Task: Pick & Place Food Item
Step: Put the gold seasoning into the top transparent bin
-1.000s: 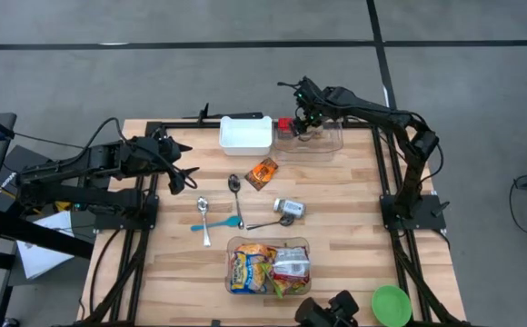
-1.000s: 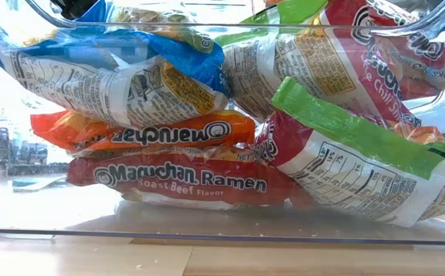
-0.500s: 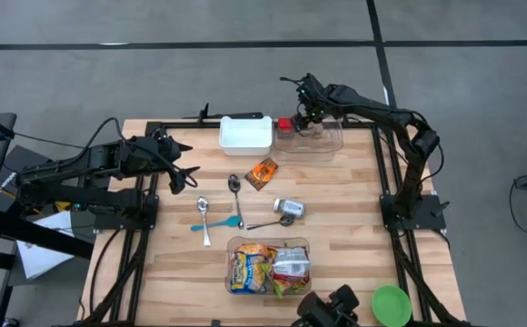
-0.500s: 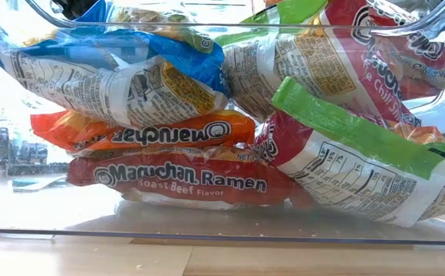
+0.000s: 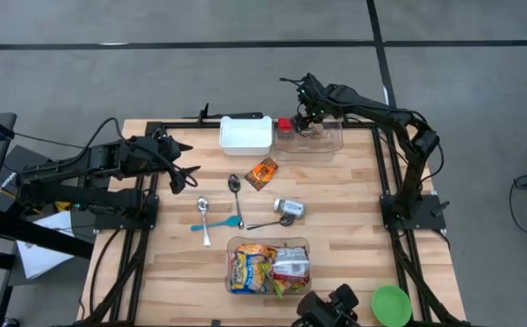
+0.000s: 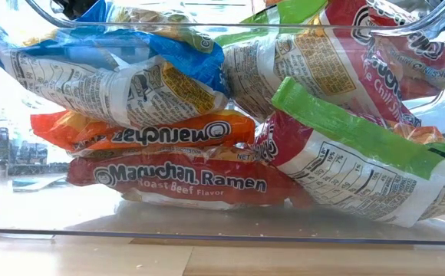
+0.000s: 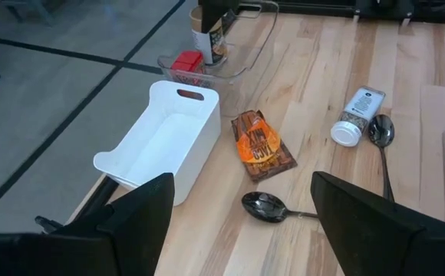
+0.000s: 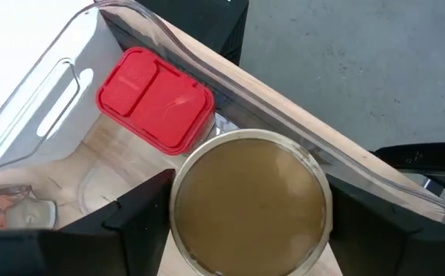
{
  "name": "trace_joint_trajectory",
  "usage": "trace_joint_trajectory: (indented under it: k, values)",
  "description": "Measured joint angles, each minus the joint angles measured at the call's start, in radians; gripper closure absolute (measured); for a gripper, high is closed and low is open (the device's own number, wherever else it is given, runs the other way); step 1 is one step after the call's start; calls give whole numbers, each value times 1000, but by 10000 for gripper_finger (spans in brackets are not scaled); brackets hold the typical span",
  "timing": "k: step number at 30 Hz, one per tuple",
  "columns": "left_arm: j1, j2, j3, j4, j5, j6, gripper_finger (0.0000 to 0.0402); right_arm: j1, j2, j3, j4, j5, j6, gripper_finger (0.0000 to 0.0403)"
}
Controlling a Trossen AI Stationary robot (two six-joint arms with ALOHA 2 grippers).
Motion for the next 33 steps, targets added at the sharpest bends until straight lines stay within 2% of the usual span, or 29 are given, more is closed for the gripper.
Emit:
trace_joint_trajectory:
  k: [6, 22, 33]
  values:
    - [0, 0, 0, 4, 0, 0, 101, 3, 43, 0, -18, -11, 3, 120]
    - [0, 0, 0, 3, 0, -6, 101, 1, 44, 0, 19, -11, 3, 120]
    - [0, 0, 0, 3, 0, -13, 101, 0, 44, 0, 32, -18, 4, 99]
